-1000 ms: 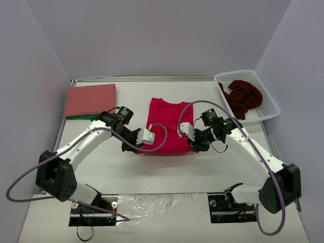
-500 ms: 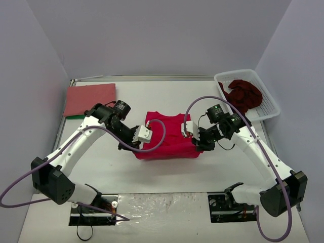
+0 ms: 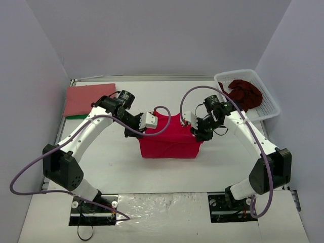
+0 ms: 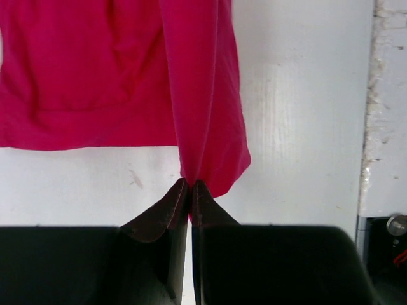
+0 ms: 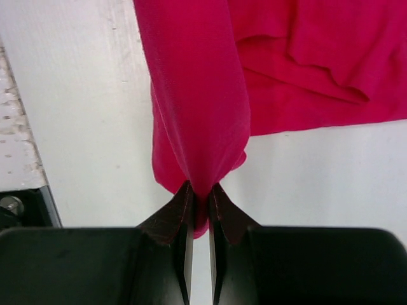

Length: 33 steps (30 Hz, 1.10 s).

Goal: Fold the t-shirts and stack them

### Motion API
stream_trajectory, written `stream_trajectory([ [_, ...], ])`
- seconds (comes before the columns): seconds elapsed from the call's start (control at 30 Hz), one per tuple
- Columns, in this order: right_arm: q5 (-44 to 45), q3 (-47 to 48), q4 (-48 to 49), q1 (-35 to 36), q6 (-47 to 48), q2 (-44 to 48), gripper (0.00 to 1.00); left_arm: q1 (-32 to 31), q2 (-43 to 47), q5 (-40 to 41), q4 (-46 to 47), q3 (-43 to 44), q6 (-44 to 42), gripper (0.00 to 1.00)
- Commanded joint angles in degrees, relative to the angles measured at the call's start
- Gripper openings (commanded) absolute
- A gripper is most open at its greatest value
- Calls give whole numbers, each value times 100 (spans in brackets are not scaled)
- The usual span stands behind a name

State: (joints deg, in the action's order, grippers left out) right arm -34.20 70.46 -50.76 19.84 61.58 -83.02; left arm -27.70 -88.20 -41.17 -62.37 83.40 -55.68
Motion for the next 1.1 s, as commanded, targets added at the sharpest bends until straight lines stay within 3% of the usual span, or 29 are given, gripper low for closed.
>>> stream_trajectory([
  [0.0,203,468,-250,-199,258,-310,0,186,-39,302,84,405,84,2],
  [0.43,9,2164,-145,-744,592,-1883,0,573,-996,654,418,1310,-109,2],
  [0.57,-44,2639,162,-937,557,-2900,0,608,-1907,908,1250,1495,-57,4],
  [0.6,-26,2788,268,-972,496,-3139,2,608,-2155,1074,1419,1609,-57,15],
  [0.63,26,3190,451,-1051,373,-3680,16,617,-2401,1180,1725,2001,13,27],
  [0.67,97,3481,540,-1078,189,-3982,17,626,-2986,1303,1850,2258,22,37],
  [0.7,106,3858,567,-1096,14,-4324,23,643,-3305,1400,1895,2582,57,37],
  [0.77,237,4831,620,-1192,-512,-5079,66,705,-4007,1637,1895,3590,355,64],
  [0.8,255,4968,672,-1210,-629,-5179,70,714,-4116,1751,1912,3787,469,81],
  [0.9,150,4540,1234,-1263,-893,-4795,83,740,-3724,1796,2237,3563,917,84],
  [0.93,106,4330,1331,-1263,-894,-4411,90,731,-3495,1744,2334,3309,971,84],
  [1.07,18,3179,1867,-1298,-1060,-3424,100,723,-1879,1902,2993,1764,1226,89],
])
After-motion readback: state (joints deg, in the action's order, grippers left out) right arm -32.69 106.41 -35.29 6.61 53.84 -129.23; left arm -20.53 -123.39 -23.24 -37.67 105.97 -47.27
